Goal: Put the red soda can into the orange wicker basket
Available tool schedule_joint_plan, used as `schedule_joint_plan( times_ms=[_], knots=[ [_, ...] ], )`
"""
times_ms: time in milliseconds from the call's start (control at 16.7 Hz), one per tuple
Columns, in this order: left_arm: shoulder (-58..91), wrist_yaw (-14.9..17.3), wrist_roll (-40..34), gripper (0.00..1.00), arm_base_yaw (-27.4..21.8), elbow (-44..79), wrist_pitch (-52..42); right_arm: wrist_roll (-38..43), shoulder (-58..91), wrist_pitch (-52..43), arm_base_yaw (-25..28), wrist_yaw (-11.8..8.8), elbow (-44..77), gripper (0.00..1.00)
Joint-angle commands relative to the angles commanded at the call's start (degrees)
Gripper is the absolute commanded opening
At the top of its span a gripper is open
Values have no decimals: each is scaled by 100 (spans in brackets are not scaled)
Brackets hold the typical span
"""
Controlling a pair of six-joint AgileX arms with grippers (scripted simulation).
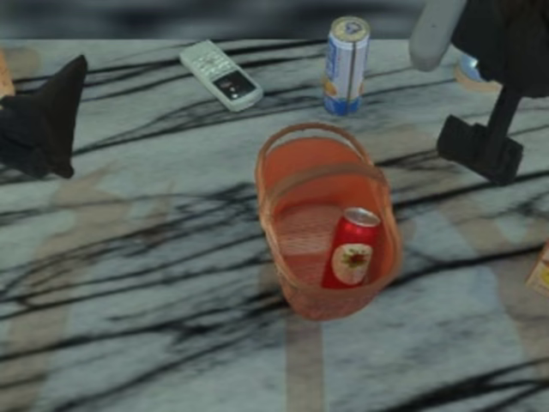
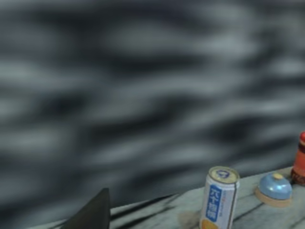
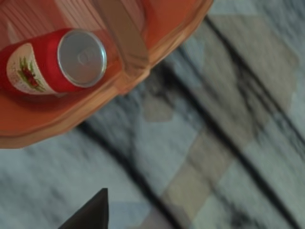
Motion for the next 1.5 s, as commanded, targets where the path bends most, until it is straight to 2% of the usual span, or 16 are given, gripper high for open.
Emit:
schedule_joint_plan(
  times_ms=[120, 360, 480, 600, 720, 1080, 1500],
  knots=[
    [-1260, -646, 64, 100, 139, -726, -570, -490, 1223, -780, 317, -2, 1208, 100],
    [-3287, -1734, 277, 100, 340, -1956, -1470, -1305, 3125, -2023, 845, 9, 3181, 100],
    [-3984, -2134, 397, 100, 404, -2404, -1769, -1601, 3743, -2447, 1035, 22, 3880, 100],
    [-4428, -2397, 492, 100, 444, -2691, -1949, -1805, 4136, -2726, 1166, 36, 4342, 100],
    [-4638, -2524, 544, 100, 462, -2827, -2029, -1899, 4303, -2850, 1226, 44, 4547, 100],
    [-4655, -2535, 548, 100, 464, -2837, -2035, -1903, 4305, -2833, 1206, 43, 4530, 100],
    [-4655, -2535, 548, 100, 464, -2837, -2035, -1905, 4143, -2272, 1235, 43, 3803, 100]
  ],
)
